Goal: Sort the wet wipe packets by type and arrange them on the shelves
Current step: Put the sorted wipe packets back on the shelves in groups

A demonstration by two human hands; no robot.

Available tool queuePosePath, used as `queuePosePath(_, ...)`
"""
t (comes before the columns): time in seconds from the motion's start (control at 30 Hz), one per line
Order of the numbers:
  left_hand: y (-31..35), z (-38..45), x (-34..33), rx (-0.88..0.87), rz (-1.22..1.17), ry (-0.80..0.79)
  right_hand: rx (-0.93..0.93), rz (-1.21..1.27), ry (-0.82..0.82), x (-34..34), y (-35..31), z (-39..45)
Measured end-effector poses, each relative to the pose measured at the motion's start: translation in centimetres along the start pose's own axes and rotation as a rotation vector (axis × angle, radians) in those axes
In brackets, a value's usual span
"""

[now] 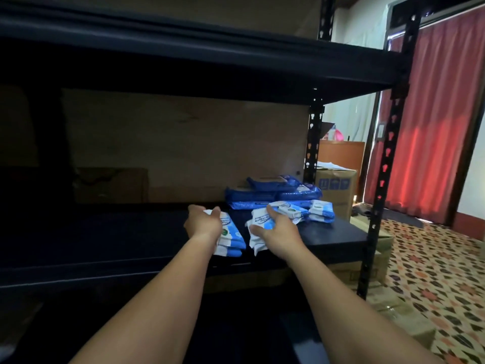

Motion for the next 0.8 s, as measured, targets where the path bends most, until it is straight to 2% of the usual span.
queuePosePath(0.1, -0.3, 0.4, 0.8, 0.012, 0.052, 0.035, 0.004, -0.116, -0.034, 0.0, 0.2, 0.7)
queuePosePath(0.2, 0.3, -0.2, 1.6, -0.051, 0.072, -0.024, 0.067, -0.15, -0.007, 0.4, 0.5, 0.0)
queuePosePath(0.27, 1.3, -1.2, 2.5, -0.255, 0.123, -0.141, 0.123, -0.15, 0.031, 0.9, 0.7, -1.0)
queuePosePath(0.33, 1.3, -1.9, 3.3, -0.569, 0.228, -0.36, 0.176, -0.195, 0.029, 1.2, 1.2, -2.0)
queuePosePath(0.4, 0.5, -2.5, 3.8, -0.79, 0.471, -0.61, 0.21, -0.284, 0.035, 1.1, 1.7, -2.6)
queuePosePath(0.43, -0.1, -2.7, 3.8, -0.87, 0.586, -0.686, 0.224, -0.309, 0.056, 0.9, 1.9, -2.6)
queuePosePath(0.5, -0.8, -2.7, 3.5, -0.984, 0.667, -0.701, 0.24, -0.344, 0.088, 0.5, 1.8, -2.4)
queuePosePath(0.6, -1.1, -1.7, 2.5, -0.999, 0.644, -0.63, 0.23, -0.442, 0.076, -0.4, 1.0, -1.5)
queuePosePath(0.8, -2.1, 2.2, -0.9, -0.748, 0.605, -0.533, 0.167, -0.494, 0.088, -2.1, -0.3, 2.2)
Point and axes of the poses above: each hand's wrist, its own z-axis towards the middle knuckle, its own x-axis out of the back of the hand, y = z × x, the point moved 3 cm from there along z, towards the middle knuckle, and after that the axes turned 10 degrees about -x, right-handed, at the moved point
